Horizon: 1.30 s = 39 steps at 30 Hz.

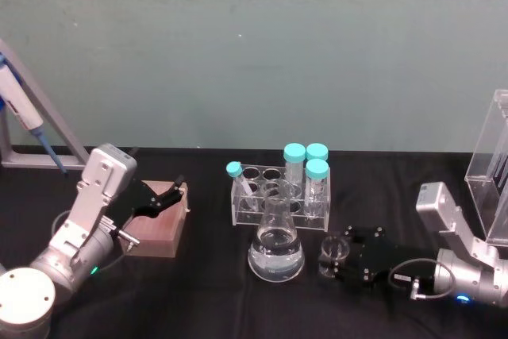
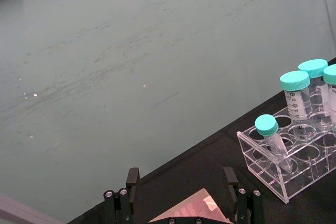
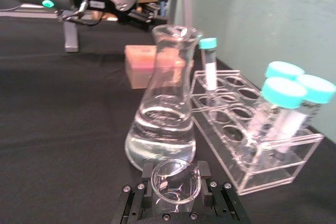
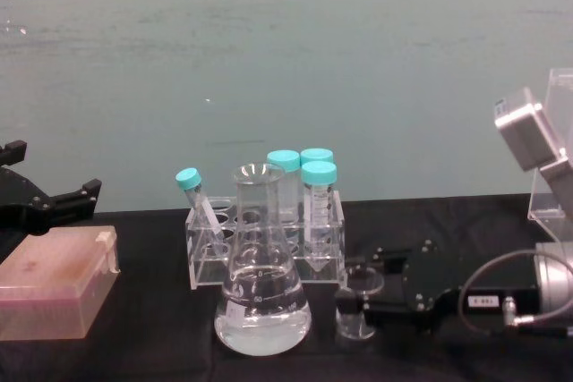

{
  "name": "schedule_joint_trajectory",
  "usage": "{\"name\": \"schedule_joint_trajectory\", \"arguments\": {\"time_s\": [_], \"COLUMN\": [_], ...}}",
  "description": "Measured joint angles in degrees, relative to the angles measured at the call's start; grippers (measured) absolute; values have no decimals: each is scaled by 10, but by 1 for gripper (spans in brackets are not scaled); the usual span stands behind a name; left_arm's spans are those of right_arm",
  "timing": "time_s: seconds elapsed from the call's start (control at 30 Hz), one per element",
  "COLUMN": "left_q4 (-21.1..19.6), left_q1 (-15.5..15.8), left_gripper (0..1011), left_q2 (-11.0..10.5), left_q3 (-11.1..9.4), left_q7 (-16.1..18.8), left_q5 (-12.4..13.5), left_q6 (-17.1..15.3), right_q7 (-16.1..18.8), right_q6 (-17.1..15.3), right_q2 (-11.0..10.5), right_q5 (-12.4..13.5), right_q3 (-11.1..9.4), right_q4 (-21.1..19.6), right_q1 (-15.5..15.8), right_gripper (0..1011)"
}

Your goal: Place the experimental apparatus aside using one hand.

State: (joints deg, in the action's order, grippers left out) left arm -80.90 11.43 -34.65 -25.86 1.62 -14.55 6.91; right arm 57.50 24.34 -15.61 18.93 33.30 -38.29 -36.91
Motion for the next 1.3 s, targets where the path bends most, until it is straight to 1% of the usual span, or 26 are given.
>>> {"name": "schedule_joint_trajectory", "arguments": {"time_s": [0.03,0.07,0.1,0.17,0.27,0.5,0.67,0.73,0.83,1.03,1.07,1.1,1.13,1.3], "left_q4": [0,0,0,0,0,0,0,0,0,0,0,0,0,0], "left_q1": [0,0,0,0,0,0,0,0,0,0,0,0,0,0], "left_gripper": [1000,1000,1000,1000,1000,1000,1000,1000,1000,1000,1000,1000,1000,1000], "left_q2": [0,0,0,0,0,0,0,0,0,0,0,0,0,0], "left_q3": [0,0,0,0,0,0,0,0,0,0,0,0,0,0], "left_q7": [0,0,0,0,0,0,0,0,0,0,0,0,0,0], "left_q5": [0,0,0,0,0,0,0,0,0,0,0,0,0,0], "left_q6": [0,0,0,0,0,0,0,0,0,0,0,0,0,0], "right_q7": [-9,-9,-18,-26,-49,-78,-88,-98,-112,-158,-171,-178,-194,-236], "right_q6": [-4,-4,-9,-15,-30,-54,-61,-62,-65,-66,-67,-68,-69,-73], "right_q2": [-4,-4,-8,-10,-15,-16,-14,-13,-12,-8,-7,-6,-5,-1], "right_q5": [1,1,4,7,15,32,40,40,38,23,18,16,10,-4], "right_q3": [-4,-4,-7,-11,-22,-43,-53,-57,-62,-74,-77,-79,-83,-94], "right_q4": [-13,-13,-24,-32,-48,-55,-51,-48,-46,-42,-44,-45,-49,-63], "right_q1": [6,6,10,15,22,27,26,24,22,20,21,22,25,35], "right_gripper": [504,503,503,503,503,503,503,503,503,504,504,504,503,503]}}
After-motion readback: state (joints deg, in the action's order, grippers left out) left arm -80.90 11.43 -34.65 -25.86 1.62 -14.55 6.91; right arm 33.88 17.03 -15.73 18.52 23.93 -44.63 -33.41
